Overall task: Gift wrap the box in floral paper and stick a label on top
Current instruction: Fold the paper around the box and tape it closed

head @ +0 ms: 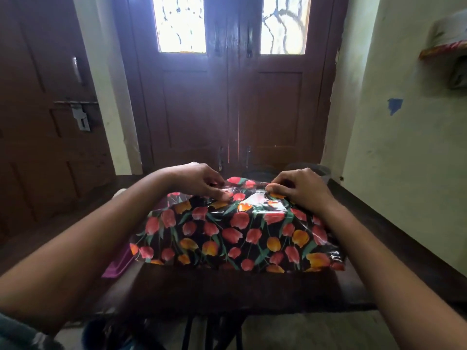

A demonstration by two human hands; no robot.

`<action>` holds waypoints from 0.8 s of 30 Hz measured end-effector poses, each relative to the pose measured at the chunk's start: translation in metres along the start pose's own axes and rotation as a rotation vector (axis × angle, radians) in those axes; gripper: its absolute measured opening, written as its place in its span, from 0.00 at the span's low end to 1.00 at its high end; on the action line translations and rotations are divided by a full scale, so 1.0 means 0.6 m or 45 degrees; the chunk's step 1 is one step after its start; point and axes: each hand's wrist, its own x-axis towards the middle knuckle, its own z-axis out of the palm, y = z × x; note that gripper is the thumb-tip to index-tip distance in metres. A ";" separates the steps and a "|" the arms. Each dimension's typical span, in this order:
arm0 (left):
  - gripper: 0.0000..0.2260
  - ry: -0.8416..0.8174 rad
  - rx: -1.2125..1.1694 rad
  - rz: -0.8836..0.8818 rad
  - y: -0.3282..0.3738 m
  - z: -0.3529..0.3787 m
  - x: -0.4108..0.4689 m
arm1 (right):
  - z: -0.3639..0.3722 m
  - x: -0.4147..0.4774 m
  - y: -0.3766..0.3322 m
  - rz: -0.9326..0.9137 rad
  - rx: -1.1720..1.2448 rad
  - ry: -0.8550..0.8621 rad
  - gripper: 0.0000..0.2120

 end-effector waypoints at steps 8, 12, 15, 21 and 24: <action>0.24 0.050 -0.059 -0.047 0.009 0.006 -0.019 | -0.045 -0.011 -0.060 0.230 0.000 -0.710 0.53; 0.26 0.100 -0.011 -0.051 0.016 0.002 -0.029 | -0.055 -0.013 -0.076 0.173 -0.182 -0.714 0.49; 0.29 0.086 -0.032 -0.046 0.022 -0.002 -0.043 | -0.060 -0.021 -0.089 0.080 -0.223 -0.639 0.48; 0.28 0.065 0.052 0.009 0.037 -0.010 -0.062 | -0.063 -0.041 -0.092 0.074 -0.224 -0.827 0.61; 0.29 0.111 0.117 -0.016 0.035 -0.007 -0.067 | -0.062 -0.048 -0.103 0.012 -0.352 -0.747 0.62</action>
